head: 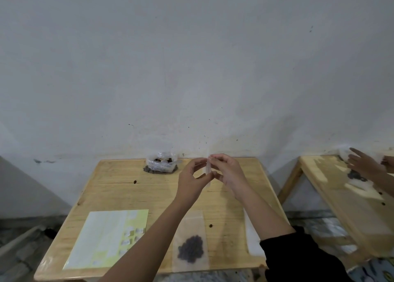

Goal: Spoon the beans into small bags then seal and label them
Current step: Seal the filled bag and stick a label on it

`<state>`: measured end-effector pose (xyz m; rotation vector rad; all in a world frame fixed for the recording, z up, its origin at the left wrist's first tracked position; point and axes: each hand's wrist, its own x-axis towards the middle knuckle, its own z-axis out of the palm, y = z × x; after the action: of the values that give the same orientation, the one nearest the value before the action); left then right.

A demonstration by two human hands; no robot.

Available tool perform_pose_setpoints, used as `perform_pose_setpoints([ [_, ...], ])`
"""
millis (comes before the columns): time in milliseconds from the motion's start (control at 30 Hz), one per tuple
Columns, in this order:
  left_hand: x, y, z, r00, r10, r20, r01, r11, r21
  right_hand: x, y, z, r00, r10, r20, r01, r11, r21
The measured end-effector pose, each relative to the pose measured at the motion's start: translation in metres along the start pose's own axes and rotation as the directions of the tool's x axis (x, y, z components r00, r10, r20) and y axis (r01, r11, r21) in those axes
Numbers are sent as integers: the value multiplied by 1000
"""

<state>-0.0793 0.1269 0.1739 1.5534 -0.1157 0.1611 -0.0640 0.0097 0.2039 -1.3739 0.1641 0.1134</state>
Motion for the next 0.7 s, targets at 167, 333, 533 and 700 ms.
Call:
perform_pose_setpoints([
  [167, 1, 3, -2, 1000, 14, 13, -14, 1000, 3, -2, -3, 2, 1000, -25, -7, 25, 1000, -5],
  [333, 2, 1, -13, 999, 6, 40, -6, 1000, -7, -2, -2, 7, 1000, -23, 4, 22, 999, 29],
  [533, 2, -3, -22, 999, -32, 36, 34, 997, -65, -1, 2, 16, 999, -42, 16, 42, 999, 7],
  [700, 3, -7, -26, 1000, 31, -4, -31, 998, 62, 6, 10, 25, 975, -211, -72, 176, 925, -338],
])
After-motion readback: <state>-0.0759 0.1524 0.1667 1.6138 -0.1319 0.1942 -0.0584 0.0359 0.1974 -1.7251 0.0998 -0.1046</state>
